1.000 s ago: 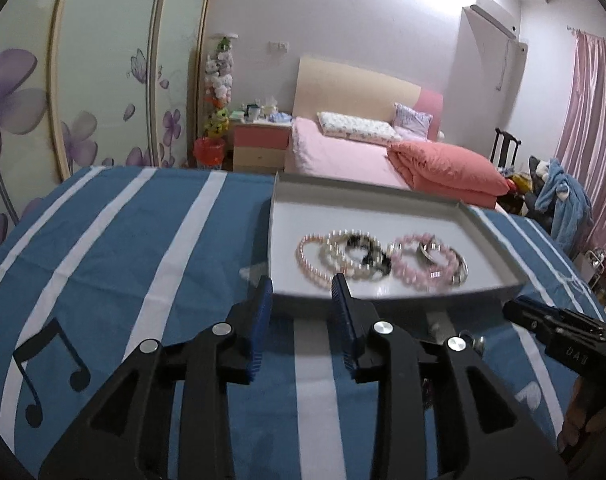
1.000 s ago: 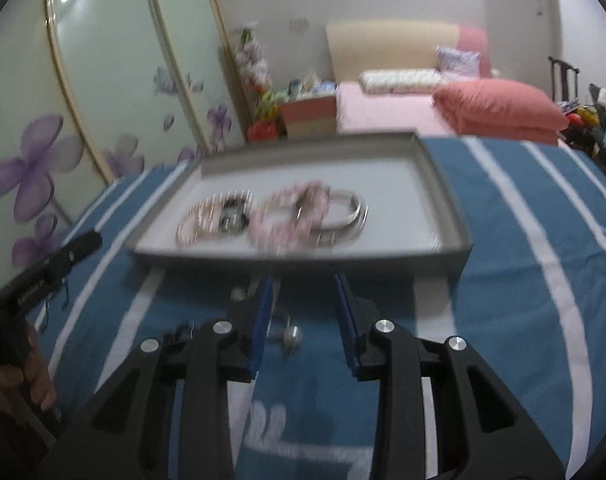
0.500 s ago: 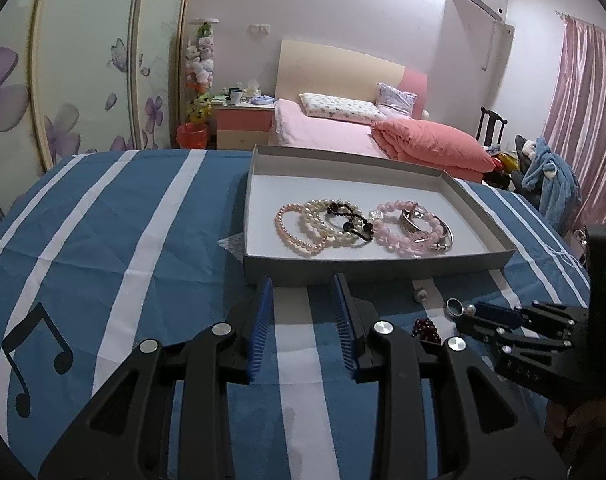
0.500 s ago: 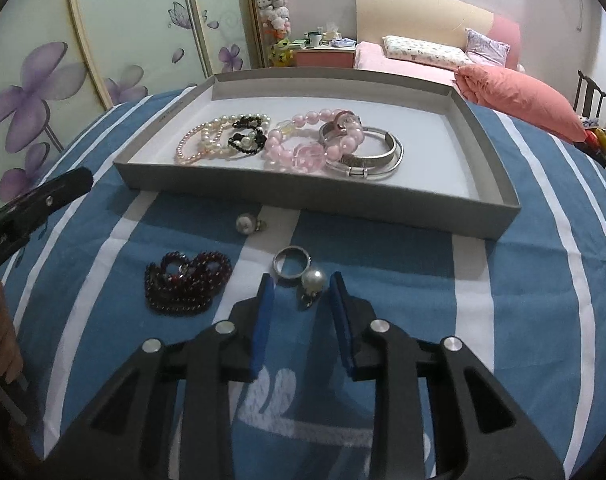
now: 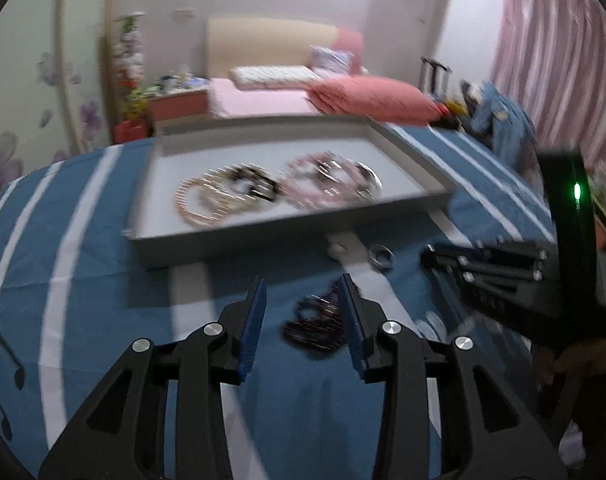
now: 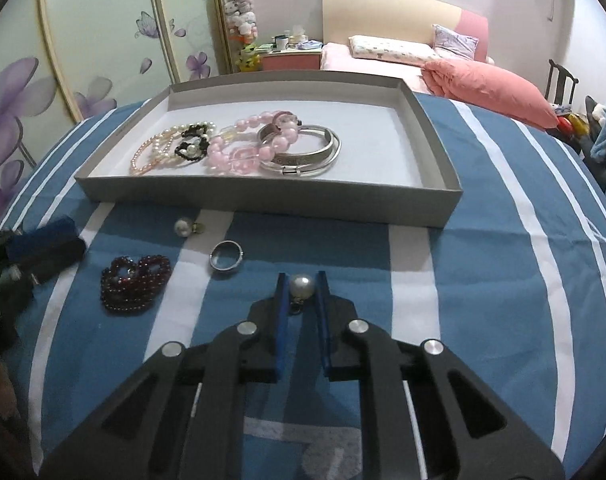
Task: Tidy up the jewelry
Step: 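Close right tool on pearl earring while left tool grasps dark red bead bracelet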
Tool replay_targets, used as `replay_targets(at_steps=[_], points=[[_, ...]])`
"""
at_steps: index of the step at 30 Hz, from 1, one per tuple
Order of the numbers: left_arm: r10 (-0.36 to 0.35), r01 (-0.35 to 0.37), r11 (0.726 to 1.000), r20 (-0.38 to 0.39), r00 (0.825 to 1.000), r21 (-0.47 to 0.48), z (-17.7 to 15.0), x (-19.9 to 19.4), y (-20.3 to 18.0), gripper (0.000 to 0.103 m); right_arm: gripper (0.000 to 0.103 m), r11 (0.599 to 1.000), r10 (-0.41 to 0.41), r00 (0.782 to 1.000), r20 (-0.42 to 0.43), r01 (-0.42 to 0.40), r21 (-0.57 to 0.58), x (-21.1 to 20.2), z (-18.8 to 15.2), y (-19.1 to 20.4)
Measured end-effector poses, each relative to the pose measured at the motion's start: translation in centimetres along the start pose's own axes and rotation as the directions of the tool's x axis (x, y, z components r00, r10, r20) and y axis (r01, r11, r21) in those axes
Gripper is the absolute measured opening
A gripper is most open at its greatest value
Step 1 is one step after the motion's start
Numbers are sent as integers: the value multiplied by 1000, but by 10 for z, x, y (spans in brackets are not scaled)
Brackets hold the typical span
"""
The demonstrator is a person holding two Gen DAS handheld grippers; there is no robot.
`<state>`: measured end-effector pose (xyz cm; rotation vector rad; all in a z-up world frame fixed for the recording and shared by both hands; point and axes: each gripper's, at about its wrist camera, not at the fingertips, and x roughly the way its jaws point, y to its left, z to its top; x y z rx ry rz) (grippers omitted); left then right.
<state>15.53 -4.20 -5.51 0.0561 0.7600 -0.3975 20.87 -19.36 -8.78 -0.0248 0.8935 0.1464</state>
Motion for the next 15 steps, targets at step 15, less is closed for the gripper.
replay_targets(at_steps=[15], points=[[107, -98, 992, -129, 986, 76, -2, 37, -8, 15, 14, 1000, 15, 1000, 0, -15, 11, 1, 0, -4]])
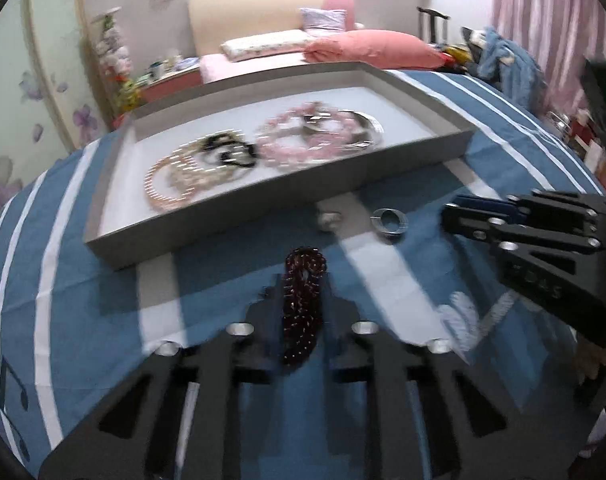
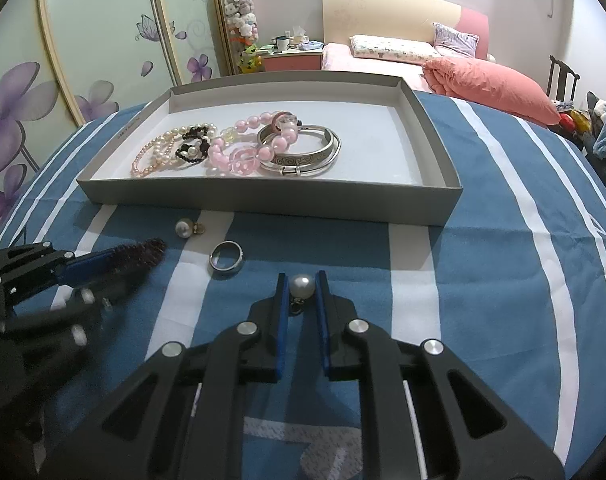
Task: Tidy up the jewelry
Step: 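Close right tool on pearl earring while left tool grasps dark red bead bracelet, then carry pearl earring and dark red bracelet into the tray and open both tools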
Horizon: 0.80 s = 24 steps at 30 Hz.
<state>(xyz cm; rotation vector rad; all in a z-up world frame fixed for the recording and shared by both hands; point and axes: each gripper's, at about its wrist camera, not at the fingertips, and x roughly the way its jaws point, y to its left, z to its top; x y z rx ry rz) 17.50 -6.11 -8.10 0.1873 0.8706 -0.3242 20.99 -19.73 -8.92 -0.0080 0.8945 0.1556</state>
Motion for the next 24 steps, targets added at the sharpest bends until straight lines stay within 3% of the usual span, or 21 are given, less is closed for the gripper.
replay_targets(at_steps=[7, 24], points=[[51, -50, 992, 2, 999, -116, -12, -9, 41, 15, 14, 1000, -3, 1000, 0, 3, -2, 0, 0, 0], [48, -47, 991, 2, 999, -122, -8, -5, 40, 16, 14, 1000, -7, 1000, -1, 7, -6, 0, 0, 1]])
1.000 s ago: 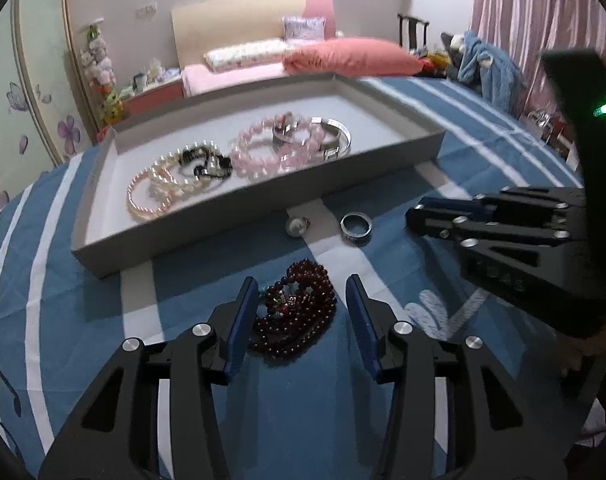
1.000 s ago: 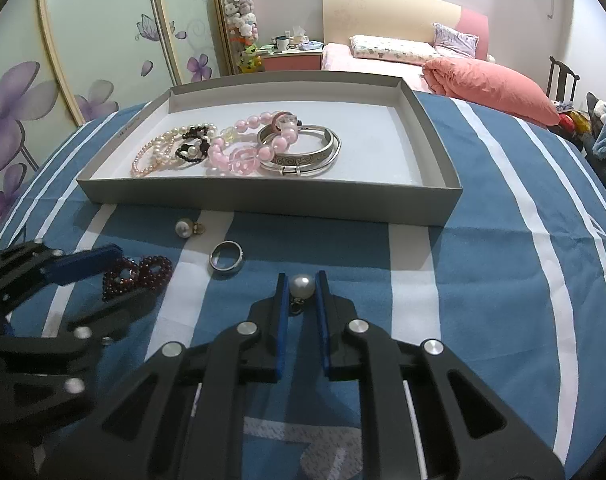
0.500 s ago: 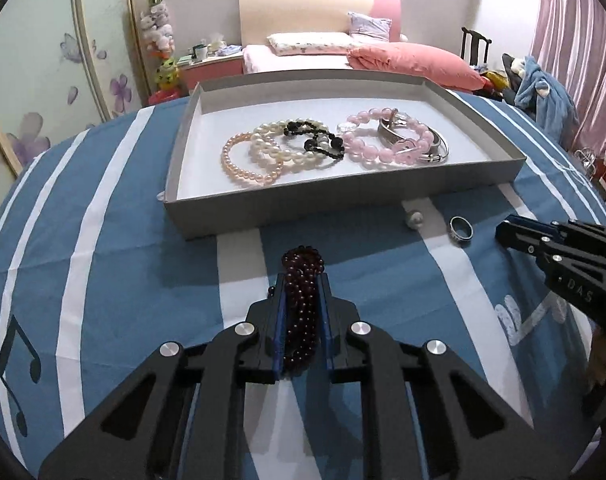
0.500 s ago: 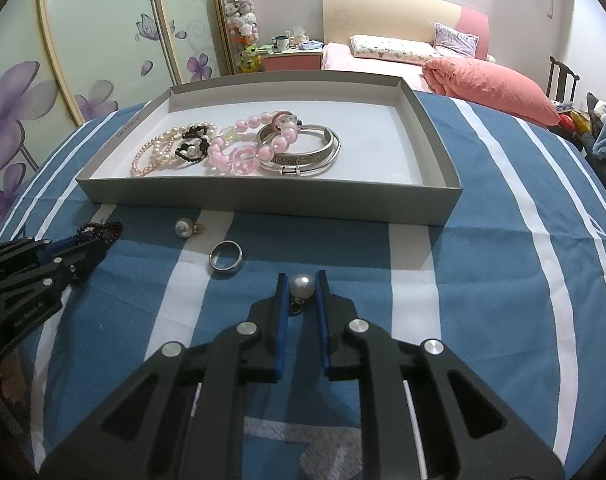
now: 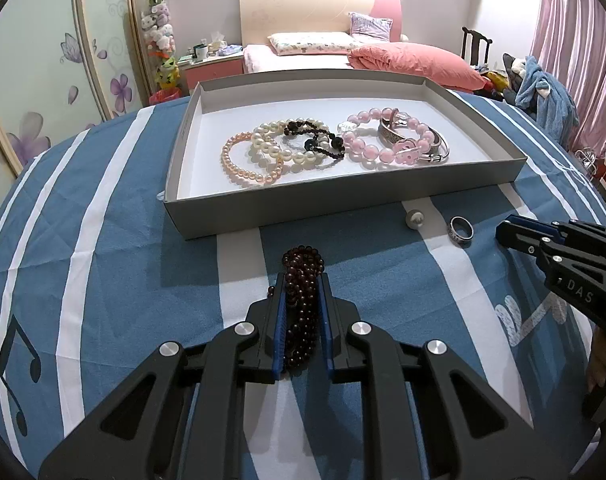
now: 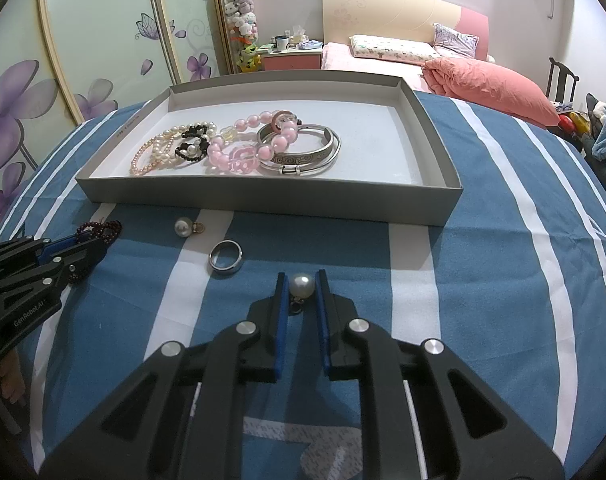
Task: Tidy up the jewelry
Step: 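Carry pearl earring and dark red bracelet into the tray and open both tools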
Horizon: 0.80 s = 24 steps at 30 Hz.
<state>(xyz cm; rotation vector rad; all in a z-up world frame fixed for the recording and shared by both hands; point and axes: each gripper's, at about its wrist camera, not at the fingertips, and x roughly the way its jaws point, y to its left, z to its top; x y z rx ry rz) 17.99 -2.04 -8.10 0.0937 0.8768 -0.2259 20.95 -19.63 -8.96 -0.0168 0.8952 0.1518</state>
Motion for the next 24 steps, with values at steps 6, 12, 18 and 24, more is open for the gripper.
replay_targets(at_steps=[6, 12, 18, 24], points=[[2, -2, 1000, 0, 1000, 2, 0, 0, 1, 16, 14, 1000, 0, 1000, 0, 0, 0, 0, 0, 0], [2, -2, 1000, 0, 1000, 2, 0, 0, 1, 16, 14, 1000, 0, 1000, 0, 0, 0, 0, 0, 0], [2, -2, 1000, 0, 1000, 2, 0, 0, 1, 15, 14, 1000, -2, 1000, 0, 2, -1, 0, 0, 0], [-6, 7, 999, 6, 1000, -31, -1, -1, 5, 14, 13, 1000, -1, 1000, 20, 0, 32, -3, -1, -4]])
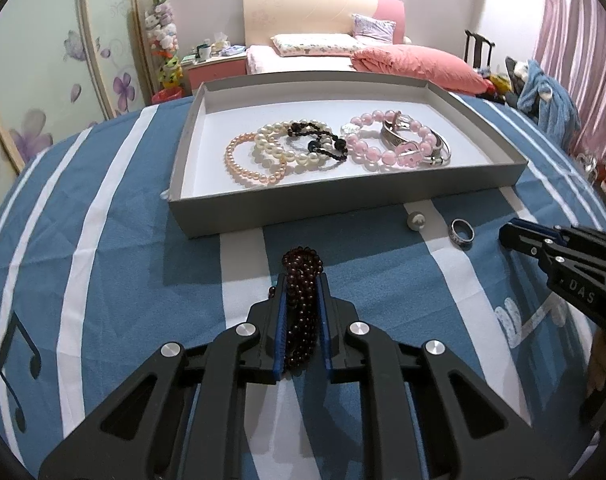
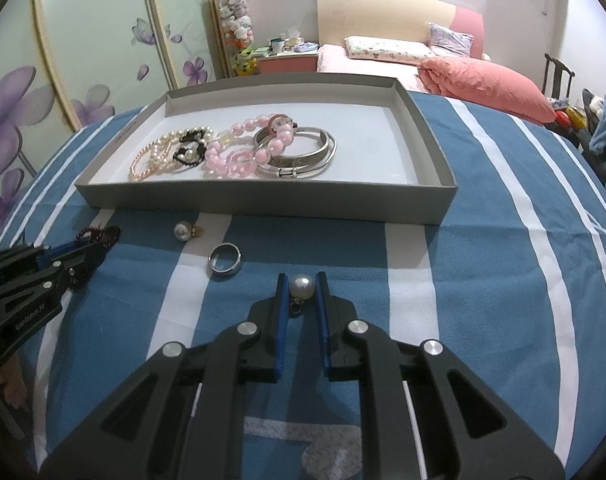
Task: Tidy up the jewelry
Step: 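Carry pearl earring and dark red bracelet into the tray and open both tools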
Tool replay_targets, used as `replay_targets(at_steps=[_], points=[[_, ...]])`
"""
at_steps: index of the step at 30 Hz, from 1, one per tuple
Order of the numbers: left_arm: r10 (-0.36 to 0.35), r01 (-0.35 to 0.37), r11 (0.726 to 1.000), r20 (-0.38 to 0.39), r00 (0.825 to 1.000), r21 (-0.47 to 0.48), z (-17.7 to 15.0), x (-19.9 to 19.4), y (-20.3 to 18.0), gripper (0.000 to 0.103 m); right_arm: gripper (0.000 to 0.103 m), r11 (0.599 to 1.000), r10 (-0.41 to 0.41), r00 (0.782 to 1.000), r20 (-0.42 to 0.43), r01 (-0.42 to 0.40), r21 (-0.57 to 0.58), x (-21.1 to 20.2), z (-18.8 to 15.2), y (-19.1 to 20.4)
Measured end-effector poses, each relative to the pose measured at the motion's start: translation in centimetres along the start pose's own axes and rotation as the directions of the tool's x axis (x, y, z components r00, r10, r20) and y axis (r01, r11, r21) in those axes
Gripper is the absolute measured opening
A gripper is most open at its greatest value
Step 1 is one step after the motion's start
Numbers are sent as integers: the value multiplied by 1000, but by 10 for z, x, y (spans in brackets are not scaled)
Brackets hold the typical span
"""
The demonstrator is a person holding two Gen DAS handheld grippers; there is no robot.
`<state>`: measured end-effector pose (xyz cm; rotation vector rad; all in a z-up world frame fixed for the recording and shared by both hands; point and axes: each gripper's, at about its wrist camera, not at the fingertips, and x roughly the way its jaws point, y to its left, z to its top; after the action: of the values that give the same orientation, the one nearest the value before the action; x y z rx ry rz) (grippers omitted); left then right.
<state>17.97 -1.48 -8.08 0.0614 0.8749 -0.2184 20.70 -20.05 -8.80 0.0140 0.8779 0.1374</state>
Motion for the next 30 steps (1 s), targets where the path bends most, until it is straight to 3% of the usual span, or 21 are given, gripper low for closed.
replay_targets(at_steps=[9, 16, 20, 30], points=[[-28, 32, 998, 64, 998, -55, 1, -18, 8, 14, 13, 999, 23, 994, 107, -27, 32, -26, 9, 1], [-20, 32, 997, 183, 983, -67, 7, -44, 6, 14, 13, 999, 30, 976, 217, -38, 33, -48, 18, 9], [4, 12, 998, 263, 965, -60, 13, -59, 1, 14, 13, 999, 24, 955, 296, -36, 36, -62, 24, 12], [56, -39, 998, 411, 910, -50, 23, -85, -14, 14, 14, 1000, -16, 866, 500, 11, 14, -96, 31, 27]])
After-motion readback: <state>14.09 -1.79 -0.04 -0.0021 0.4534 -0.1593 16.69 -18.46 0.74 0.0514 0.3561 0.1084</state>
